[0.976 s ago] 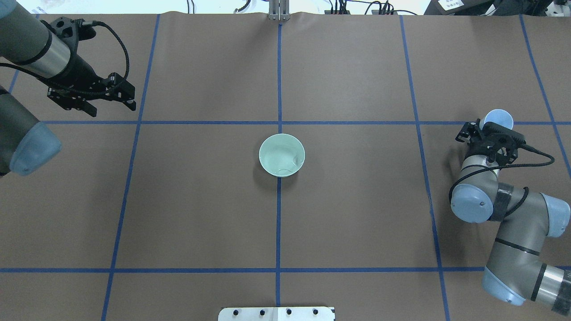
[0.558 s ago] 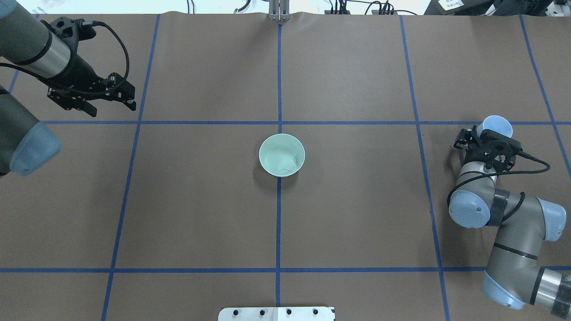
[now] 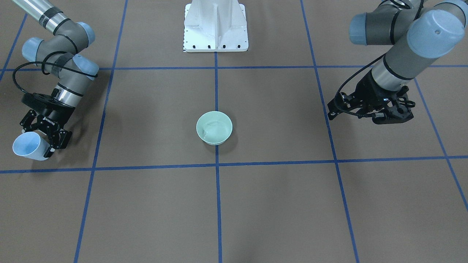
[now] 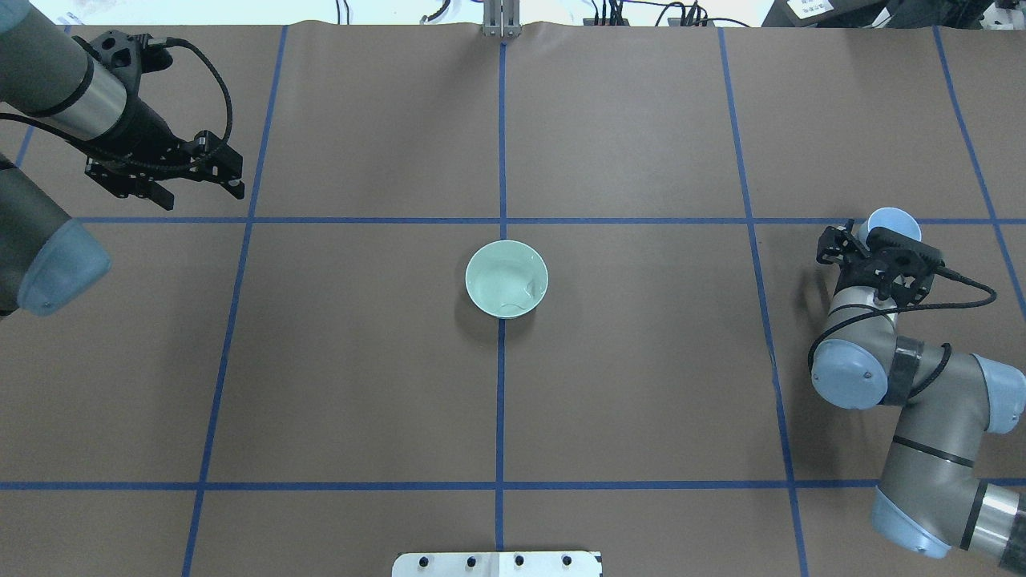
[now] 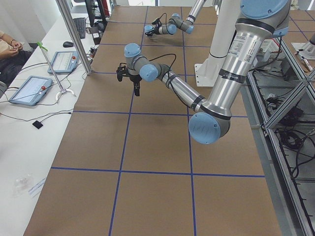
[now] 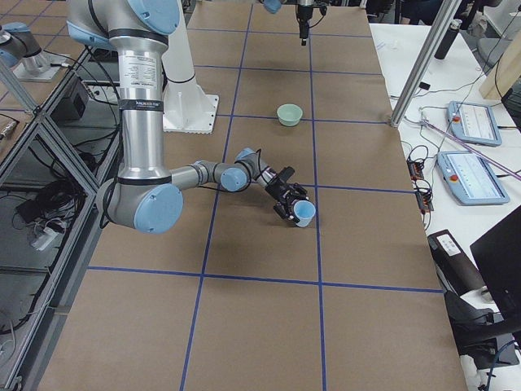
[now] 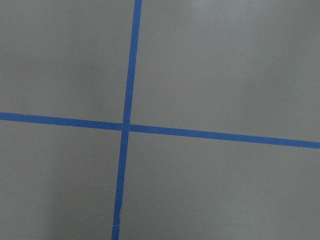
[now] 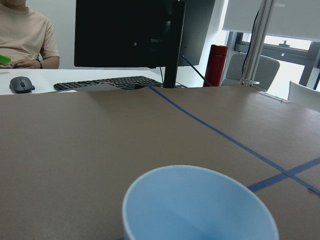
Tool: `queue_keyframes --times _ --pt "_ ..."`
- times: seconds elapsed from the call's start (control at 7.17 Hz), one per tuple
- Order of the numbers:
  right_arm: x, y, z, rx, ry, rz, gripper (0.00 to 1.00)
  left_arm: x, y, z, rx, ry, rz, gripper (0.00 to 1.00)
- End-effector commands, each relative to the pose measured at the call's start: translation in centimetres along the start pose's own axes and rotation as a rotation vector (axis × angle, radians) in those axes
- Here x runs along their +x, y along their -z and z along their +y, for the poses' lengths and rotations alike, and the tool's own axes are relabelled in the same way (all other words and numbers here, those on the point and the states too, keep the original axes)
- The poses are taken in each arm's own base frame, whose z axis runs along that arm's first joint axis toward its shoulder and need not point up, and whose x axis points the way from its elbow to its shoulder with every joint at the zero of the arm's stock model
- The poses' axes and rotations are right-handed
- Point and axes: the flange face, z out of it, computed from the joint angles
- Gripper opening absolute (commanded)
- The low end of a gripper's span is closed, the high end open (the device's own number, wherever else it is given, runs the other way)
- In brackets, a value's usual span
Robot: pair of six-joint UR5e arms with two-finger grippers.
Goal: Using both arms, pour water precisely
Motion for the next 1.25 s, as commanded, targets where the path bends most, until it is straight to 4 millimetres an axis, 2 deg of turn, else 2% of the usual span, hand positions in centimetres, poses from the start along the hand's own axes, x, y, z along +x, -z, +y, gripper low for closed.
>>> queue_keyframes --times 0.0,0.28,0.42,0.56,0.84,0.98,1.12 --pt "1.7 1.3 -4.6 0.036 -0.014 -0.015 1.00 0.0 0.1 0.0 0.001 0.001 0.001 1.00" --pt "2.1 0.1 -8.1 0.065 0.024 0.013 1.00 0.2 0.2 0.1 0.005 0.017 0.003 1.00" --pt "1.5 -0.3 -9.9 0.039 0.058 0.023 1.00 1.2 -0.8 0.8 0.044 0.035 -0.032 1.00" --pt "1.1 -0.3 -12.2 -0.035 0.075 0.023 1.00 3.7 -2.5 2.0 0.069 0.032 -0.054 1.00" --pt "-0.1 -1.5 -17.9 -0.209 0.139 -0.005 1.00 8.5 -4.0 3.9 0.086 -0.018 -0.048 1.00" --pt "0.0 -2.5 -20.8 -0.305 0.170 -0.032 1.00 10.9 -4.8 5.0 0.067 -0.014 -0.031 1.00" --pt "1.4 -3.7 -23.8 -0.407 0.206 -0.069 1.00 14.9 -6.6 5.7 0.046 -0.044 -0.022 1.00"
